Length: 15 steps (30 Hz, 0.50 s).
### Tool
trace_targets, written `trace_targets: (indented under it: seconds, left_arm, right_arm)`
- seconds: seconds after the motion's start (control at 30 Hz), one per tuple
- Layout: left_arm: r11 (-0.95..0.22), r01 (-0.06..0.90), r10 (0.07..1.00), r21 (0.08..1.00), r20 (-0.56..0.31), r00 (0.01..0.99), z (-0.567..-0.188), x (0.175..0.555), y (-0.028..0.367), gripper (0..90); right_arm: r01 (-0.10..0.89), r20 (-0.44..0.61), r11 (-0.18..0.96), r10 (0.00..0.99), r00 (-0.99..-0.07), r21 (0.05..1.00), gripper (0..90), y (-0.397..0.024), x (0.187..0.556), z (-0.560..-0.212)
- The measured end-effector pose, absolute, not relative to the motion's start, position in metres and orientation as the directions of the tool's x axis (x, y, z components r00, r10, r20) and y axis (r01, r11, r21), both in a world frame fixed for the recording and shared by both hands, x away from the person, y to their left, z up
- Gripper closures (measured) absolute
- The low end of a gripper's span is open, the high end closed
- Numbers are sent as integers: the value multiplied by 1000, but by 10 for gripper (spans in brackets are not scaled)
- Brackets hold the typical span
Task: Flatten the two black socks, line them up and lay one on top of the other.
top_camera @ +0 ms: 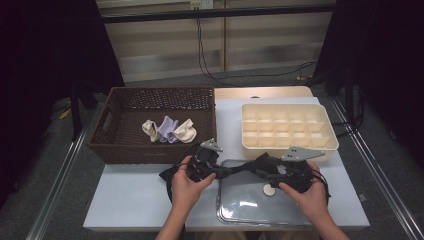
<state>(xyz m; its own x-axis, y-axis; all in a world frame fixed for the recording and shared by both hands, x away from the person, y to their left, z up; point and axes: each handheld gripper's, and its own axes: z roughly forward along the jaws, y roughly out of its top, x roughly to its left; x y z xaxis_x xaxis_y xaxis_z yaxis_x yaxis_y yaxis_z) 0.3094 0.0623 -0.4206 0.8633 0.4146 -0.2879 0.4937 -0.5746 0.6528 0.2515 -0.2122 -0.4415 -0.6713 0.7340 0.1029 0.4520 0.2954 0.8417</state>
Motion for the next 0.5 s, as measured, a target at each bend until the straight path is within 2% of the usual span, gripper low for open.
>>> trace_targets:
  seconds: [0.17,0.23,0.3,0.37,0.4,0.5]
  left_arm:
    - [-569,487,410,663,-285,867,-415,308,64,897]
    - [-561,489,410,668,-290,865,-415,308,66,897]
    - [-557,492,413,669,-291,863,-414,308,68,897]
    - [-554,490,417,673,-285,863,-412,308,69,898]
    - [-550,490,420,676,-283,862,-412,308,69,897]
    - [-551,490,423,675,-281,862,-413,309,71,896]
  right_arm:
    - [415,81,320,702,-707,852,512,-196,256,-444]
    - [412,84,325,691,-718,851,605,-192,258,-444]
    - [417,86,339,681,-727,843,767,-188,260,-446]
    - [429,103,343,669,-736,836,842,-187,262,-447]
    - [435,113,342,665,-738,833,871,-187,263,-448]
    - [456,146,329,658,-739,827,878,-188,262,-447]
